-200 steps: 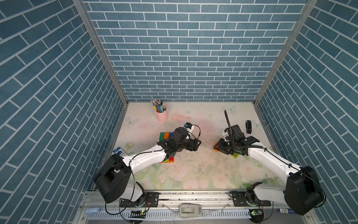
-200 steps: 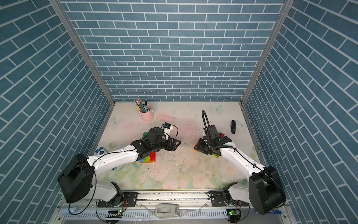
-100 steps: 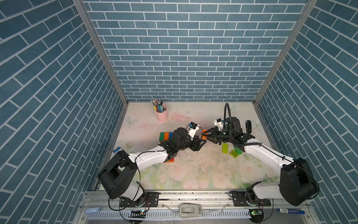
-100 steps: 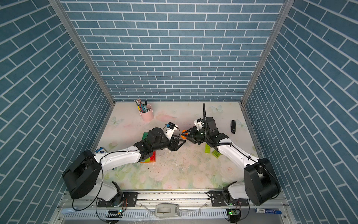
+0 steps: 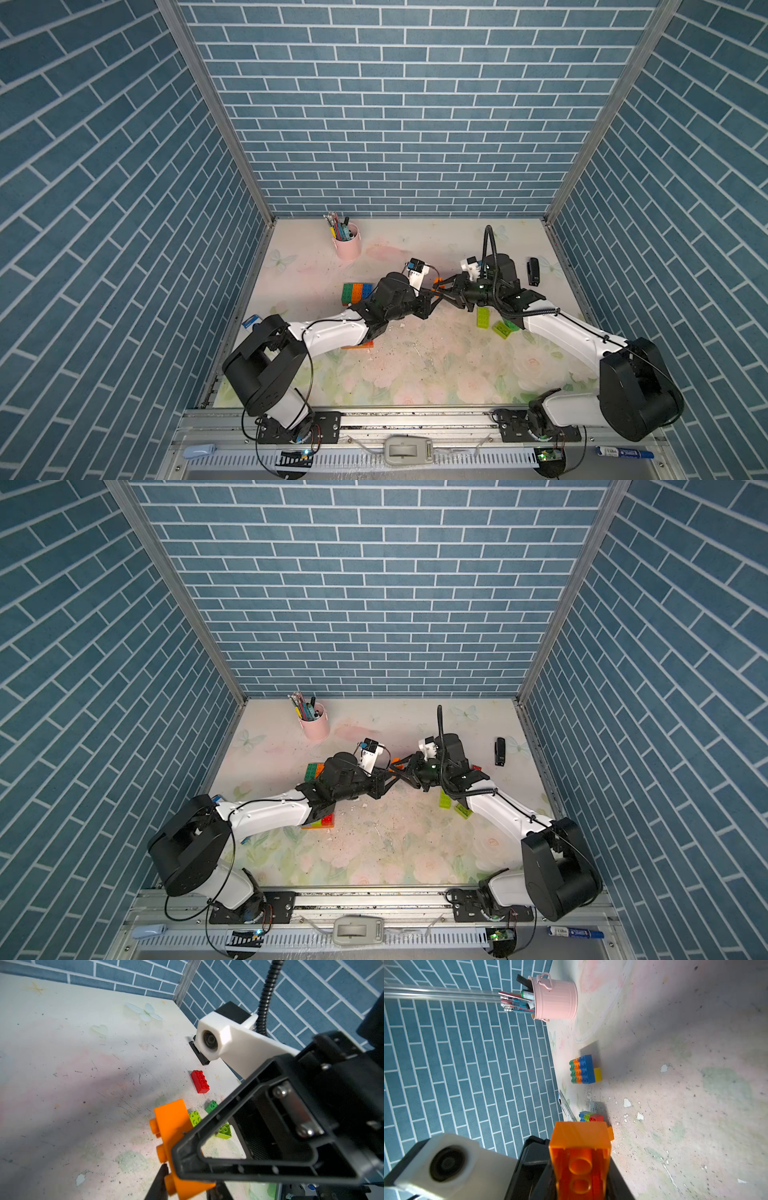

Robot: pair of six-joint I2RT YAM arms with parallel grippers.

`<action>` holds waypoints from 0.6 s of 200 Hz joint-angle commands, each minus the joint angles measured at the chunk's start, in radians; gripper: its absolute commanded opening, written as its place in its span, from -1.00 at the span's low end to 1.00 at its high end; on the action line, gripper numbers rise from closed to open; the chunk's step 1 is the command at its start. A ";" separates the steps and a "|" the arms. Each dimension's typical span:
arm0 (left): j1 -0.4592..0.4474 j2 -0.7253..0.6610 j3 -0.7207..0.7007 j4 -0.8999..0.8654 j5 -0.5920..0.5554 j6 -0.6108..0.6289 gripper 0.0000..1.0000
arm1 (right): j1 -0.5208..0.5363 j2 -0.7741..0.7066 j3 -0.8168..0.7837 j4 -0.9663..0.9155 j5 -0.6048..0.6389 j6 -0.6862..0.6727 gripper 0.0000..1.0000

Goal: Assemble a rectangle with lego
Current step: Adjust the lego brick at the center of the board.

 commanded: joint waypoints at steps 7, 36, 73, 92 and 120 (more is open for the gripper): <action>-0.001 0.009 0.035 0.006 -0.022 -0.024 -0.61 | 0.021 -0.003 -0.026 0.041 -0.004 0.029 -0.69; -0.002 0.012 0.039 -0.037 -0.038 0.016 -0.71 | 0.015 -0.005 -0.028 0.028 0.021 0.023 -0.40; -0.003 0.033 0.035 -0.184 -0.175 0.171 -0.74 | -0.081 -0.073 -0.049 -0.165 0.064 -0.051 -0.01; -0.023 0.071 0.082 -0.283 -0.259 0.258 -0.74 | -0.165 -0.107 -0.072 -0.275 0.064 -0.102 0.03; -0.106 0.162 0.239 -0.544 -0.467 0.443 -0.70 | -0.264 -0.123 -0.080 -0.380 0.072 -0.194 0.03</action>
